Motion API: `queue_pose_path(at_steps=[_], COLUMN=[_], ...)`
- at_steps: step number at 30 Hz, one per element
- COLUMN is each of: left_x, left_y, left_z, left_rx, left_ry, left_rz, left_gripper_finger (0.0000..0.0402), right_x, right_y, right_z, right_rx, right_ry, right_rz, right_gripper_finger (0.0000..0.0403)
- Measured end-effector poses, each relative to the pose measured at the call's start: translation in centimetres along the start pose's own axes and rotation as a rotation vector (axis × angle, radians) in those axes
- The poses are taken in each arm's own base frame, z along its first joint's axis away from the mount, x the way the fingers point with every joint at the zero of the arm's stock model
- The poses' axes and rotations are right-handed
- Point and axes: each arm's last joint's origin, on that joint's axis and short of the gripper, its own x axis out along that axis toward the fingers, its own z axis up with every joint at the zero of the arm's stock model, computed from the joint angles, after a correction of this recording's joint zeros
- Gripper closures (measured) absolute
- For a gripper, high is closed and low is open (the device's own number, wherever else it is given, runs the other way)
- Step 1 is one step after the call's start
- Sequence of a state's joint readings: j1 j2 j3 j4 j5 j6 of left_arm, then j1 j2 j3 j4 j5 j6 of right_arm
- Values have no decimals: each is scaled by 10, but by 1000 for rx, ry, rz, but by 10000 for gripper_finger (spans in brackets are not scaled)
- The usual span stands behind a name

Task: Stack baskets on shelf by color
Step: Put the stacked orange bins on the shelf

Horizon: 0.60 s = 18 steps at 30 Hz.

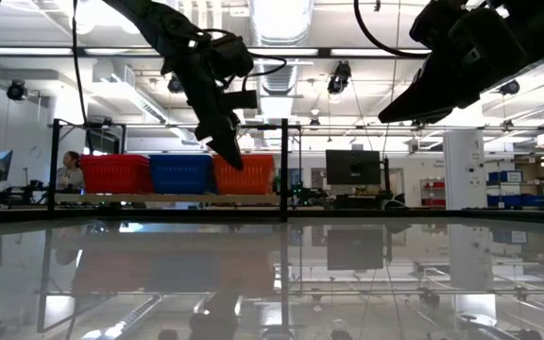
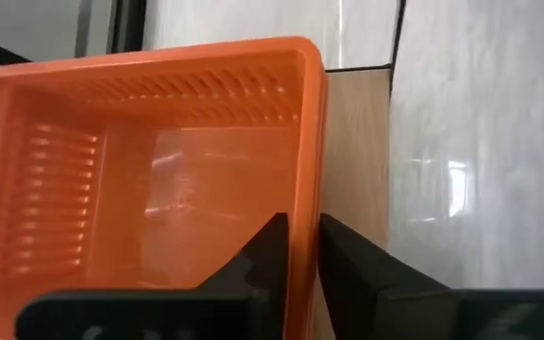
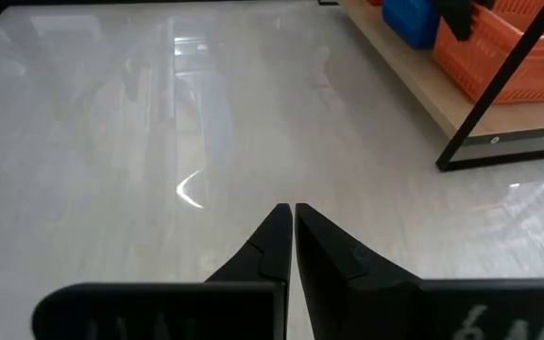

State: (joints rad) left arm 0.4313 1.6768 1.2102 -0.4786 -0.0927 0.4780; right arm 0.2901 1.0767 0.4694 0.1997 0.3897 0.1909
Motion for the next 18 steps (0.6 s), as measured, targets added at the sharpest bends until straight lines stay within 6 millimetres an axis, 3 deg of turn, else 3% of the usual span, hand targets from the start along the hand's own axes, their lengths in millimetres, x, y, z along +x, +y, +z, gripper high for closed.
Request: queue_pose_path(at_steps=[10,18], left_x=[-1,-2], left_y=[0,-2], left_z=[0,2], left_rx=[-1,-1], left_ry=[-2,-8], left_rz=[4,0], left_gripper_finger=[325,322], right_x=[0,0], right_y=[0,0], right_z=[0,0], right_rx=[0,0], right_ry=[1,1], right_rz=[4,4], right_gripper_finger=[392,392])
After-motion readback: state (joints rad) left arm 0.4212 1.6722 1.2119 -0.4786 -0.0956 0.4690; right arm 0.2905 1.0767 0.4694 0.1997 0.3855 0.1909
